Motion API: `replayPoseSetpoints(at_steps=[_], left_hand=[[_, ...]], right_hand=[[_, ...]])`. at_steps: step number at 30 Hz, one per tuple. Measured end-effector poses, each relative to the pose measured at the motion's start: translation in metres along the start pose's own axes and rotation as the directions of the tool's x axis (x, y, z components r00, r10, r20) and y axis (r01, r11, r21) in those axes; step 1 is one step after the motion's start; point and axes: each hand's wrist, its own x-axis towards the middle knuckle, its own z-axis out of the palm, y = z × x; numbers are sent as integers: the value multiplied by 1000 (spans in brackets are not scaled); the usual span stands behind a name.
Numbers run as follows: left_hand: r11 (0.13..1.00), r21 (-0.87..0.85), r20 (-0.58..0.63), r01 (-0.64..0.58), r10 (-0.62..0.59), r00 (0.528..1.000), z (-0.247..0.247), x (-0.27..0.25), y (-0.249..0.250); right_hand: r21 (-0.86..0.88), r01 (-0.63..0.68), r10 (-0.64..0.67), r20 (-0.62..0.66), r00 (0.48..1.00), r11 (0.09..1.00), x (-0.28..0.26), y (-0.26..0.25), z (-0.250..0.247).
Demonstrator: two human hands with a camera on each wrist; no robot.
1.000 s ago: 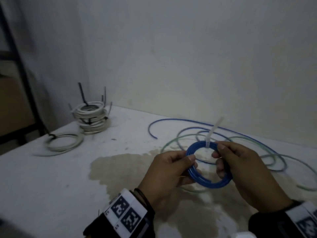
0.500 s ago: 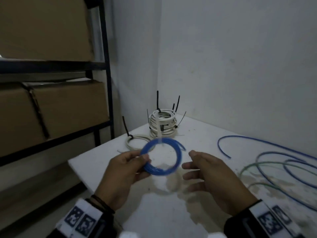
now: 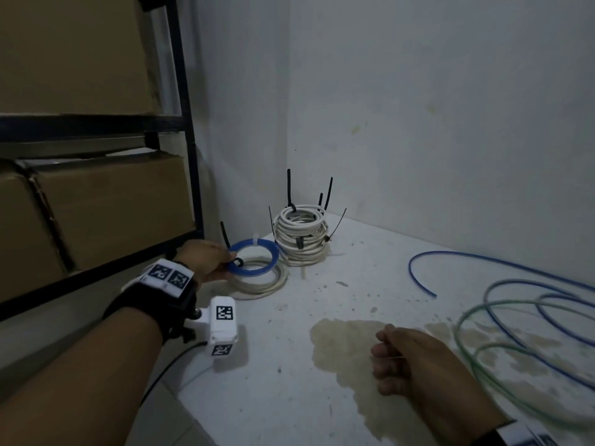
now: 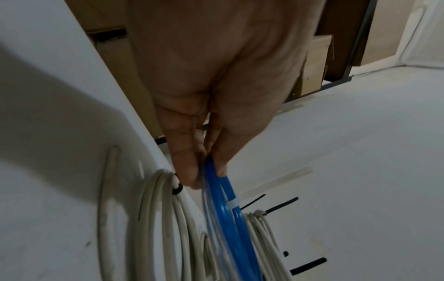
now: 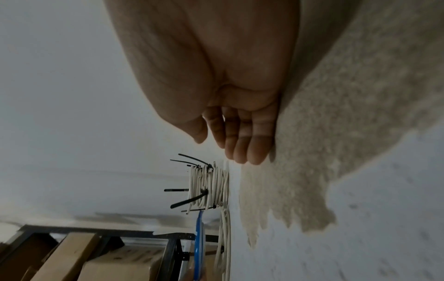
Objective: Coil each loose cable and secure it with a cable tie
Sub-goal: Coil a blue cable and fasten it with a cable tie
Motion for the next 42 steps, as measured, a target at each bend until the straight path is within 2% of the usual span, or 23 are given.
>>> replayPoseSetpoints(at_steps=[4, 7, 11, 15, 17, 20, 23, 26, 30, 32, 35, 42], left_hand=[[989, 145, -17, 31, -29, 999, 14, 18, -4], [947, 317, -41, -48, 65, 997, 14, 29, -10], [798, 598, -60, -66, 128, 990, 15, 29, -6], [712, 699, -48, -64, 136, 989, 17, 26, -2], [661, 738, -17, -134, 217, 976, 20, 25, -2], [648, 703, 80, -295, 339, 937, 29, 24, 0], [546, 763, 242, -346, 254, 936, 38, 24, 3], [470, 809, 303, -354, 183, 935, 40, 29, 3], [402, 839, 343, -365, 129, 930, 41, 33, 1], [364, 860, 336, -359, 127, 933, 42, 33, -2], [355, 880, 288, -316, 130, 949, 40, 37, -6], [244, 907, 325, -344, 117, 938, 42, 42, -11]], right_hand=[[65, -13, 12, 10, 1000, 998, 1, 2, -5], [83, -17, 16, 9, 1000, 996, 2, 3, -7], [90, -19, 18, 7, 1000, 996, 3, 5, -8], [103, -18, 16, 14, 1000, 995, 4, 7, -9], [105, -18, 17, 15, 1000, 994, 5, 8, -10], [99, -24, 23, 14, 1000, 995, 7, 8, -9], [100, -31, 29, 20, 999, 994, 8, 8, -10], [101, -23, 21, 25, 999, 995, 8, 9, -10], [112, -27, 24, 29, 999, 993, 9, 8, -10], [109, -26, 24, 26, 999, 994, 9, 8, -10], [110, -28, 25, 27, 999, 994, 9, 9, -10], [99, -28, 26, 28, 999, 995, 9, 9, -11]])
